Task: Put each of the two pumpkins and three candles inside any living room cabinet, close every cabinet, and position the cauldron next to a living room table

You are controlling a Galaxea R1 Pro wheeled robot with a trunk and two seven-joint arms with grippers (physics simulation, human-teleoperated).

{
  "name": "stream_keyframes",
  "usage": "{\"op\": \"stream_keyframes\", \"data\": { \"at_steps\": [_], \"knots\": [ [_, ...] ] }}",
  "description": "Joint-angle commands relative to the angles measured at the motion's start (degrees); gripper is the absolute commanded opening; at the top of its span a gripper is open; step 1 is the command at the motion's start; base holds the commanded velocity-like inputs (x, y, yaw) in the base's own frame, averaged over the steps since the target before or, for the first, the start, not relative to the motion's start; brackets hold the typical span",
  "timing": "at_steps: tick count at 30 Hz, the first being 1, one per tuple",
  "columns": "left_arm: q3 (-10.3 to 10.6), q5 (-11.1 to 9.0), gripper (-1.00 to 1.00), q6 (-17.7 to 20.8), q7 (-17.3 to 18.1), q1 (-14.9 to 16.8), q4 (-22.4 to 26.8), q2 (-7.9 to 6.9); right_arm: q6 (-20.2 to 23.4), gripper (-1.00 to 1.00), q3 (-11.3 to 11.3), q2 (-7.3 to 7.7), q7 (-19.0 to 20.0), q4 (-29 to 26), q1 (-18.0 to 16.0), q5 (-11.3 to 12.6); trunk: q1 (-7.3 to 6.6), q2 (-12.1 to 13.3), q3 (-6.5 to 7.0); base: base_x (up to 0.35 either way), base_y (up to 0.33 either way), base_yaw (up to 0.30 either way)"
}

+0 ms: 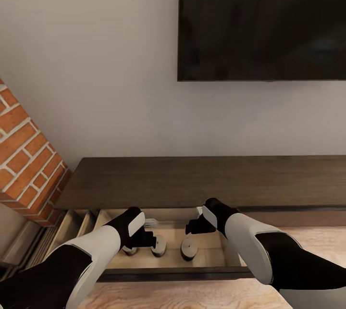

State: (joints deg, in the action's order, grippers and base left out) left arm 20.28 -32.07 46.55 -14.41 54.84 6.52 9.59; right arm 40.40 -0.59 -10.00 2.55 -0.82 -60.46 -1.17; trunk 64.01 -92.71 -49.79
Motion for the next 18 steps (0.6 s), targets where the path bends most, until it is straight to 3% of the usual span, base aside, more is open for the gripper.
{"op": "stream_keyframes", "data": {
  "at_steps": [1,18],
  "knots": [
    [0.3,-0.6,1.0,0.2,-0.4,0.0,0.1,-0.01,0.3,1.0,0.0,0.0,0.2,-0.1,0.0,-0.2,-0.23,0.4,0.14,0.0,0.0,0.0],
    [0.0,-0.5,1.0,-0.1,-0.4,0.0,-0.7,-0.67,0.2,1.0,-0.1,0.0,0.2,-0.2,0.0,-0.2,-3.96,7.2,3.24,0.0,0.0,0.0]
  ]
}}
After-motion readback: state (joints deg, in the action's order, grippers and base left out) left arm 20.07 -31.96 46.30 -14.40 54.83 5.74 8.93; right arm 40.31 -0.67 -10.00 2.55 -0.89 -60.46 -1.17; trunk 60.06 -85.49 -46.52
